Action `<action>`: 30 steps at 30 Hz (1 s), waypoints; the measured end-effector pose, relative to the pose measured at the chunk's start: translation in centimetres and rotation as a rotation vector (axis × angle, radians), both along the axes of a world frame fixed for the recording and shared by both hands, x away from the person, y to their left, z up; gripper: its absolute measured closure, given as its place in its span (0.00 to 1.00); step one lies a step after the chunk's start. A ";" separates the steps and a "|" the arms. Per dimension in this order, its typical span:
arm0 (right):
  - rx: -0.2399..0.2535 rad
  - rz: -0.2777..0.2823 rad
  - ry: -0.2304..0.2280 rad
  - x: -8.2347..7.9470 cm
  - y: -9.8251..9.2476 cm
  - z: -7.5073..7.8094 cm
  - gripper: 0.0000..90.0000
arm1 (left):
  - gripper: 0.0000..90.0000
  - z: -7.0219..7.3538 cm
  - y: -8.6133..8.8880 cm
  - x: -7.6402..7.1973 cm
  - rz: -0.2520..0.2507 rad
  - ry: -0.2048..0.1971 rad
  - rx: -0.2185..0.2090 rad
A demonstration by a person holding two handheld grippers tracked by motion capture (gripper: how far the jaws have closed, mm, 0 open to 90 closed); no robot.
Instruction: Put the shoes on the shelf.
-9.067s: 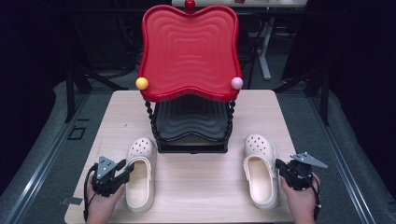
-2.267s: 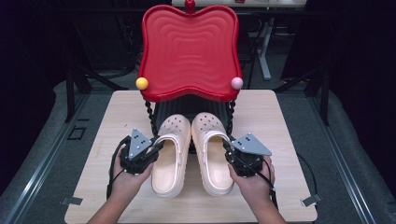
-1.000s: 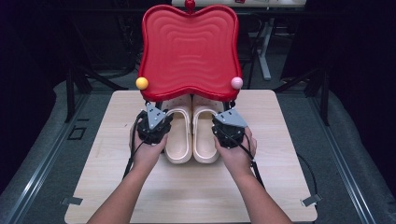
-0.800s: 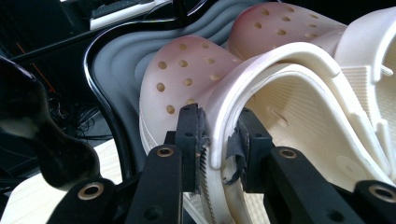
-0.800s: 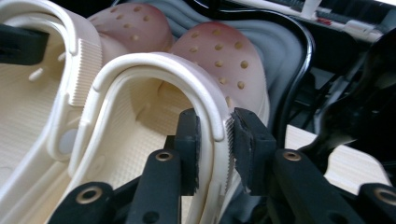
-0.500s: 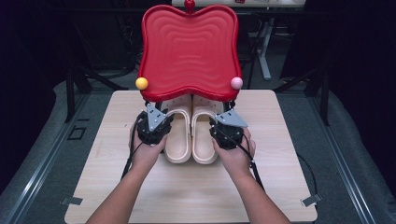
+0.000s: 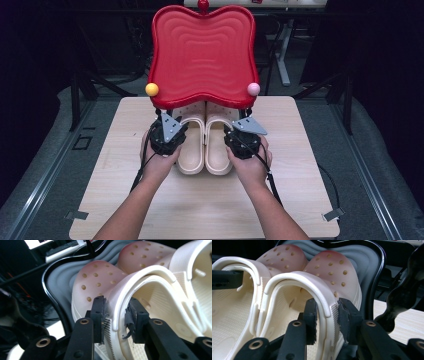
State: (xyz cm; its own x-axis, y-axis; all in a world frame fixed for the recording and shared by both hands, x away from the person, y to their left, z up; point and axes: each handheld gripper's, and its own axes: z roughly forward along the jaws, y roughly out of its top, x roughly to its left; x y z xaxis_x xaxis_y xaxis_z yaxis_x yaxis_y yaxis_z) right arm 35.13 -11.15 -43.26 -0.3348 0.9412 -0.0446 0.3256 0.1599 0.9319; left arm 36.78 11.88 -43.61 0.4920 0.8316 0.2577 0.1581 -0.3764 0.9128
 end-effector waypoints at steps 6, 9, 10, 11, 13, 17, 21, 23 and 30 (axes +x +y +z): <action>-0.028 0.025 -0.011 -0.1 0.0 -0.2 0.70 | 0.63 -0.4 0.3 0.3 -0.005 0.029 -0.038; -0.041 0.031 -0.020 -0.1 0.2 -0.2 0.70 | 0.62 -0.4 0.4 0.3 -0.002 0.028 -0.053; -0.045 0.035 -0.018 -0.1 0.2 -0.2 0.70 | 0.62 -0.4 0.4 0.3 -0.005 0.030 -0.059; -0.048 0.035 -0.021 -0.1 0.2 -0.2 0.69 | 0.60 -0.4 0.4 0.3 -0.010 0.033 -0.068; -0.046 0.038 -0.027 -0.1 0.2 -0.2 0.68 | 0.58 -0.4 0.5 0.2 -0.015 0.041 -0.084; -0.055 0.040 -0.038 -0.3 0.1 -0.1 0.67 | 0.54 -0.5 0.6 0.2 -0.022 0.049 -0.102; -0.054 0.045 -0.042 -0.5 0.1 0.0 0.66 | 0.52 -0.5 0.6 0.0 -0.024 0.056 -0.108; -0.058 0.046 -0.041 -0.5 0.1 0.0 0.66 | 0.51 -0.5 0.6 -0.1 -0.022 0.058 -0.109; -0.080 0.063 -0.050 -1.0 0.0 0.1 0.60 | 0.49 -0.5 0.9 -0.5 -0.023 0.059 -0.121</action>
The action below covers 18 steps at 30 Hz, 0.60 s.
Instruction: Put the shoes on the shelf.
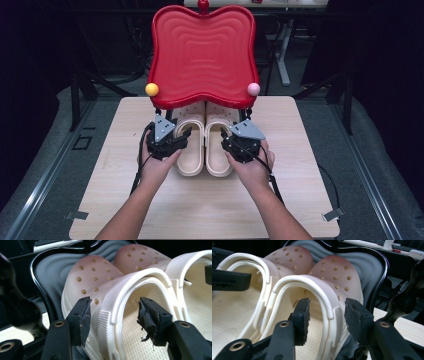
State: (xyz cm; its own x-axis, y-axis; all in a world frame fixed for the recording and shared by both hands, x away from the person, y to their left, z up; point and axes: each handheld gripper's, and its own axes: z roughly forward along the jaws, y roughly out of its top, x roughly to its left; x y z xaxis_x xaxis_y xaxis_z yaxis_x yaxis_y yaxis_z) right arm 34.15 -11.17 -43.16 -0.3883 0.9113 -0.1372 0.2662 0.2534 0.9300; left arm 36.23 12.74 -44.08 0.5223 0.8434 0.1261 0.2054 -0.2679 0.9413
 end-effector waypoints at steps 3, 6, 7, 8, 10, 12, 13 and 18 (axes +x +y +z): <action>-0.008 0.007 0.006 -0.2 -0.2 0.1 0.57 | 0.47 0.3 0.2 -0.4 -0.012 -0.010 -0.007; -0.020 0.012 -0.022 -0.8 -0.4 0.1 0.57 | 0.47 0.6 0.3 -1.0 -0.016 -0.011 -0.014; -0.023 0.014 -0.031 -1.0 -0.5 0.1 0.56 | 0.47 0.7 0.4 -1.2 -0.018 -0.016 -0.028; -0.022 0.015 -0.031 -1.2 -0.7 0.2 0.56 | 0.47 0.8 0.5 -1.4 -0.022 -0.018 -0.030; -0.008 0.019 -0.043 -1.7 -1.0 0.4 0.56 | 0.47 1.0 0.7 -1.8 -0.028 -0.024 -0.024; -0.004 0.026 -0.056 -2.3 -1.3 0.6 0.55 | 0.47 1.1 0.9 -2.4 -0.035 -0.026 -0.029; -0.004 0.031 -0.061 -2.6 -1.5 0.7 0.55 | 0.47 1.1 1.0 -2.7 -0.040 -0.028 -0.034; 0.010 0.062 -0.050 -3.7 -2.2 0.9 0.53 | 0.47 1.0 1.5 -3.8 -0.054 -0.024 -0.034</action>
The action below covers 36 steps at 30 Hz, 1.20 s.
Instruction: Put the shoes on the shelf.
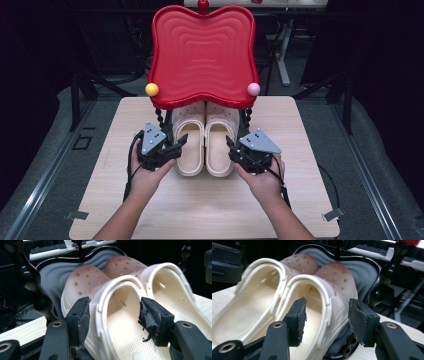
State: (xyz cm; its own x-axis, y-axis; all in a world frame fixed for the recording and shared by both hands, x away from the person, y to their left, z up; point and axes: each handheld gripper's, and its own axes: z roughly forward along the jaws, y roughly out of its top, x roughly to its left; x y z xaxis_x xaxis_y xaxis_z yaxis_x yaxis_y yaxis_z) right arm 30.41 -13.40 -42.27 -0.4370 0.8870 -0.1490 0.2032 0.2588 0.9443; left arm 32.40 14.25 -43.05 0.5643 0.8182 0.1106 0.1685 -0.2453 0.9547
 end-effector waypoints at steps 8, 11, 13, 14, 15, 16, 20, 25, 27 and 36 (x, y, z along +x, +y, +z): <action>0.001 0.082 0.045 -3.3 -1.3 -1.0 0.57 | 0.50 -1.6 1.7 -2.8 0.009 0.072 -0.018; -0.001 0.104 0.061 -4.2 -1.6 -1.8 0.62 | 0.52 -2.3 2.4 -3.7 0.002 0.088 -0.022; 0.003 0.121 0.071 -4.8 -1.8 -2.3 0.64 | 0.54 -2.6 2.8 -4.3 -0.003 0.087 -0.012; 0.002 0.131 0.079 -5.1 -1.9 -2.5 0.65 | 0.54 -2.8 2.9 -4.6 -0.002 0.084 -0.016; 0.005 0.133 0.082 -5.3 -2.0 -2.7 0.65 | 0.55 -2.9 3.0 -4.9 -0.008 0.084 -0.018; 0.010 0.135 0.085 -5.5 -2.1 -2.9 0.65 | 0.55 -3.1 3.0 -5.2 -0.011 0.088 -0.020; 0.043 0.161 0.104 -5.9 -2.2 -3.9 0.58 | 0.56 -4.0 3.1 -6.2 -0.018 0.079 -0.014; 0.029 0.218 0.116 -6.2 -1.5 -5.2 0.51 | 0.53 -5.5 2.8 -6.9 -0.038 0.098 -0.004; 0.022 0.237 0.123 -6.2 -1.0 -5.8 0.49 | 0.52 -6.2 2.7 -7.0 -0.048 0.114 0.004; -0.007 0.261 0.213 -6.2 0.1 -8.1 0.74 | 0.65 -8.4 1.5 -7.1 -0.065 0.179 0.056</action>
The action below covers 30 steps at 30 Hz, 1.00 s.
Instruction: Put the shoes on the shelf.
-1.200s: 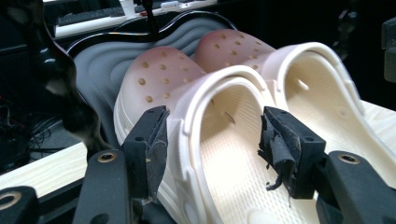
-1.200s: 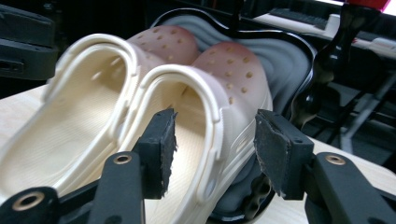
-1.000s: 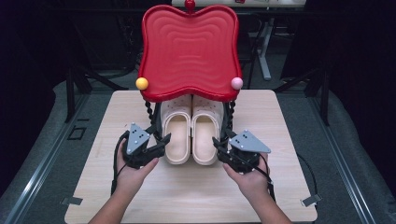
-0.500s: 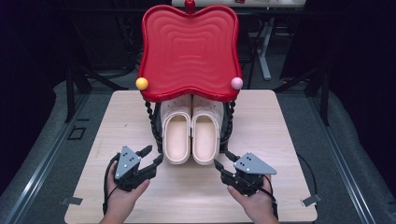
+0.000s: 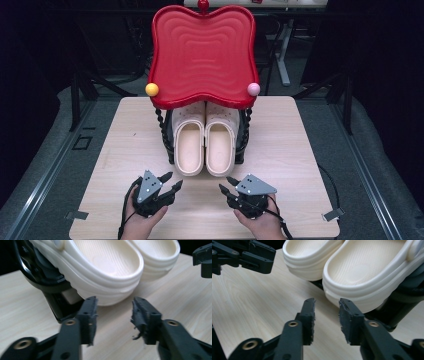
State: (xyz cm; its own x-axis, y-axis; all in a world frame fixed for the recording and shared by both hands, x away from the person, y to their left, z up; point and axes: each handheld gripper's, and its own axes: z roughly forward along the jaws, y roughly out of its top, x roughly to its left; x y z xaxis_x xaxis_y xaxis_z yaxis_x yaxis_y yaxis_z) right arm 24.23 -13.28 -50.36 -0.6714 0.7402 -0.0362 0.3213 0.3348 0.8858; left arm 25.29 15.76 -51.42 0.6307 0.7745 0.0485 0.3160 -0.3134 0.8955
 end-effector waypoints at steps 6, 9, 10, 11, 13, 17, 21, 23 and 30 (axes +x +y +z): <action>-0.020 0.001 0.044 0.5 0.5 -0.8 0.95 | 0.86 -0.3 -0.5 0.2 -0.023 0.027 -0.033; -0.008 -0.001 0.057 0.7 0.5 -0.8 0.99 | 0.94 -0.4 -0.8 0.3 -0.025 0.031 -0.040; 0.000 -0.007 0.071 1.0 0.5 -0.8 1.00 | 0.96 -0.5 -1.0 0.5 -0.027 0.034 -0.034; 0.013 -0.009 0.082 1.2 0.6 -0.9 1.00 | 0.98 -0.5 -1.1 0.5 -0.028 0.039 -0.035; 0.012 -0.010 0.095 1.4 0.5 -0.9 1.00 | 1.00 -0.6 -1.4 0.6 -0.031 0.046 -0.033; 0.021 -0.014 0.097 1.8 0.5 -0.9 1.00 | 1.00 -0.6 -1.7 0.7 -0.039 0.054 -0.029; 0.028 -0.015 0.105 1.9 0.5 -0.9 1.00 | 1.00 -0.6 -1.9 0.8 -0.041 0.057 -0.023; 0.028 -0.022 0.117 2.1 0.5 -1.0 1.00 | 1.00 -0.5 -1.9 0.9 -0.049 0.069 -0.021; 0.047 -0.034 0.126 2.6 0.6 -1.0 1.00 | 1.00 -0.2 -1.6 1.3 -0.035 0.077 -0.030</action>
